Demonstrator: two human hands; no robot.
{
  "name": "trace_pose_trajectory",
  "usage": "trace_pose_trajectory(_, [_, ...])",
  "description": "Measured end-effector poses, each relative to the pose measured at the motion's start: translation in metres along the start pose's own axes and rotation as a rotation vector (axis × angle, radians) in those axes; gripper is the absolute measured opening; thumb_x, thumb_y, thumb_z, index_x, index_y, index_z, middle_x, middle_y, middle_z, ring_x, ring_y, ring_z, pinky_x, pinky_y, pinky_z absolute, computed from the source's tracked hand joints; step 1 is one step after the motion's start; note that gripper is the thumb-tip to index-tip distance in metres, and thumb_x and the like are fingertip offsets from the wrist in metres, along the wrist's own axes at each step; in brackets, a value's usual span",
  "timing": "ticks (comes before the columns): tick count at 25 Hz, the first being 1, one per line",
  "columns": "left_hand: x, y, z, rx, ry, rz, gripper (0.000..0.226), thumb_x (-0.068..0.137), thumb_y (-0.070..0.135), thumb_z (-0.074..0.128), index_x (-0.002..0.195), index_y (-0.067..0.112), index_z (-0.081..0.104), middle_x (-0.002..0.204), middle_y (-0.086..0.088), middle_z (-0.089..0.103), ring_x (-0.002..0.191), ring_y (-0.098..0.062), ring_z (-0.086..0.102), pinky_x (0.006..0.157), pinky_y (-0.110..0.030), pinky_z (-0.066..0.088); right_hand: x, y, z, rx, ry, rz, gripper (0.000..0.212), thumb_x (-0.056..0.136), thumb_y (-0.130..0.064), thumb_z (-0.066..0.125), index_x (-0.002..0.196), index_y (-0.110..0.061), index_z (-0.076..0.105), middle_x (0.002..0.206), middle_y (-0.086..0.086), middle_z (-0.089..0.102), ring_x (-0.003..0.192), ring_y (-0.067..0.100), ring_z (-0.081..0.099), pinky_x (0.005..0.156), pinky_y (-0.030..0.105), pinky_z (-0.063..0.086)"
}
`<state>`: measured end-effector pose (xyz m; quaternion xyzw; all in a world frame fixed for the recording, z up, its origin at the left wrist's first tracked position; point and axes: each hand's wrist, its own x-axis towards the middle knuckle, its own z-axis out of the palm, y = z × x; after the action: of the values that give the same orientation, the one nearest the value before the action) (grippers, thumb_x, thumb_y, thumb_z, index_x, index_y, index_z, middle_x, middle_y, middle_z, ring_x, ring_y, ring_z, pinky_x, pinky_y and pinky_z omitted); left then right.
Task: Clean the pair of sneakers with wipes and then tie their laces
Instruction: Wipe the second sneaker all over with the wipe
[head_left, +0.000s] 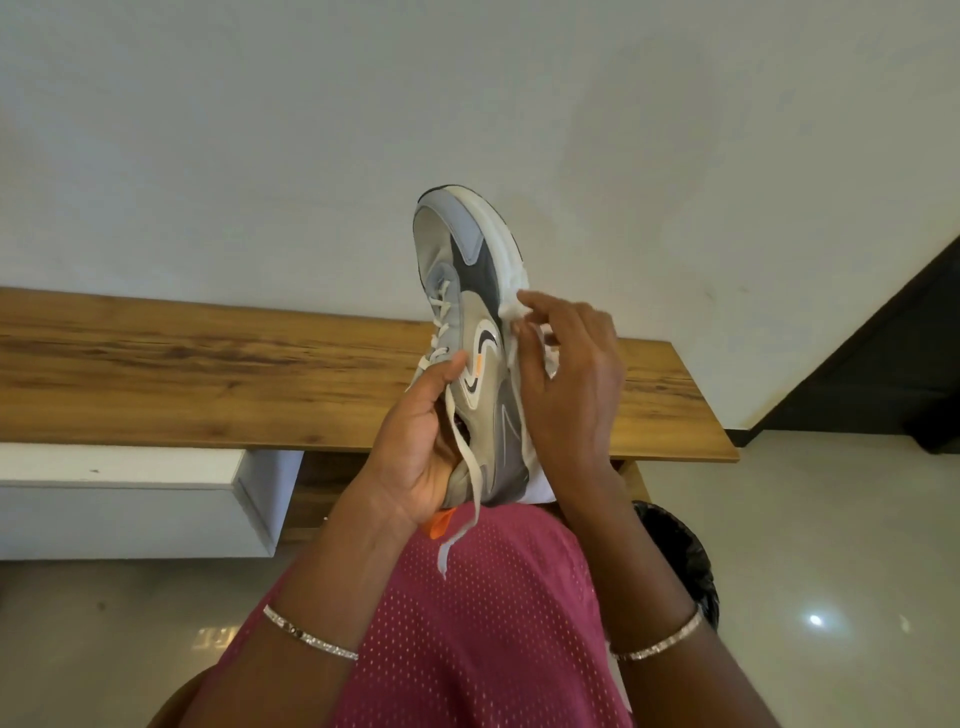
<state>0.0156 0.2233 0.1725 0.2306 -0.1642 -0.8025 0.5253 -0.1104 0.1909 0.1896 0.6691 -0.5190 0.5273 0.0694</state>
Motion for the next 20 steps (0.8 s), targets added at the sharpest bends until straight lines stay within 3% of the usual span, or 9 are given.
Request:
trace_pose_trajectory(2, [0.0, 0.003, -0.001, -0.025, -0.007, 0.001, 0.036, 0.097, 0.032, 0.055, 0.11, 0.005, 0.075, 0.106, -0.019, 0.073, 0.097, -0.031, 0.072, 0.089, -0.045, 0.058, 0.002, -0.001, 0.0, 0.005, -0.022, -0.05, 0.016, 0.096, -0.011, 0.061, 0.109, -0.012, 0.07, 0.1, 0.003, 0.066, 0.091, 0.016, 0.06, 0.072, 0.024, 0.047])
trace_pose_trajectory(5, [0.003, 0.008, -0.006, -0.076, 0.025, 0.008, 0.039, 0.094, 0.033, 0.059, 0.12, 0.004, 0.07, 0.112, -0.019, 0.07, 0.105, -0.032, 0.068, 0.1, -0.047, 0.051, -0.015, -0.003, -0.007, -0.002, -0.111, -0.066, 0.015, 0.095, -0.008, 0.062, 0.106, -0.009, 0.071, 0.102, 0.003, 0.066, 0.093, 0.013, 0.059, 0.075, 0.022, 0.048])
trace_pose_trajectory(8, [0.001, 0.009, -0.01, -0.059, 0.064, 0.024, 0.038, 0.094, 0.034, 0.059, 0.116, 0.005, 0.071, 0.107, -0.02, 0.072, 0.098, -0.033, 0.071, 0.099, -0.05, 0.051, -0.049, 0.002, -0.018, -0.063, -0.156, -0.055, 0.016, 0.092, -0.005, 0.064, 0.106, -0.007, 0.073, 0.103, 0.004, 0.068, 0.097, 0.013, 0.059, 0.083, 0.013, 0.042])
trace_pose_trajectory(12, [0.005, 0.011, -0.021, -0.051, 0.113, 0.039, 0.053, 0.09, 0.037, 0.066, 0.134, 0.009, 0.062, 0.13, -0.024, 0.063, 0.122, -0.038, 0.061, 0.108, -0.061, 0.041, -0.079, 0.008, -0.026, -0.091, -0.14, -0.017, 0.025, 0.085, 0.002, 0.073, 0.108, -0.006, 0.072, 0.104, 0.005, 0.068, 0.103, 0.01, 0.054, 0.091, 0.003, 0.033])
trace_pose_trajectory(14, [0.005, 0.01, -0.018, -0.054, 0.116, 0.02, 0.052, 0.091, 0.038, 0.064, 0.134, 0.008, 0.061, 0.131, -0.024, 0.063, 0.121, -0.04, 0.061, 0.107, -0.061, 0.042, -0.07, 0.008, -0.021, -0.083, -0.142, -0.006, 0.023, 0.086, 0.001, 0.071, 0.108, -0.007, 0.073, 0.103, 0.005, 0.068, 0.101, 0.01, 0.056, 0.089, 0.005, 0.036])
trace_pose_trajectory(17, [-0.001, 0.005, -0.007, -0.019, 0.093, 0.02, 0.041, 0.095, 0.036, 0.057, 0.121, 0.006, 0.068, 0.111, -0.022, 0.071, 0.098, -0.034, 0.071, 0.099, -0.053, 0.05, -0.039, 0.004, -0.009, -0.041, -0.125, -0.007, 0.017, 0.091, -0.006, 0.067, 0.106, -0.009, 0.074, 0.1, 0.004, 0.069, 0.095, 0.013, 0.06, 0.08, 0.016, 0.044])
trace_pose_trajectory(20, [-0.002, 0.006, -0.008, -0.012, 0.103, 0.014, 0.044, 0.095, 0.037, 0.057, 0.124, 0.005, 0.068, 0.114, -0.021, 0.07, 0.101, -0.034, 0.07, 0.101, -0.051, 0.05, -0.019, 0.001, -0.003, 0.036, -0.138, -0.024, 0.017, 0.092, -0.006, 0.065, 0.105, -0.012, 0.074, 0.1, 0.003, 0.069, 0.094, 0.016, 0.063, 0.079, 0.027, 0.051])
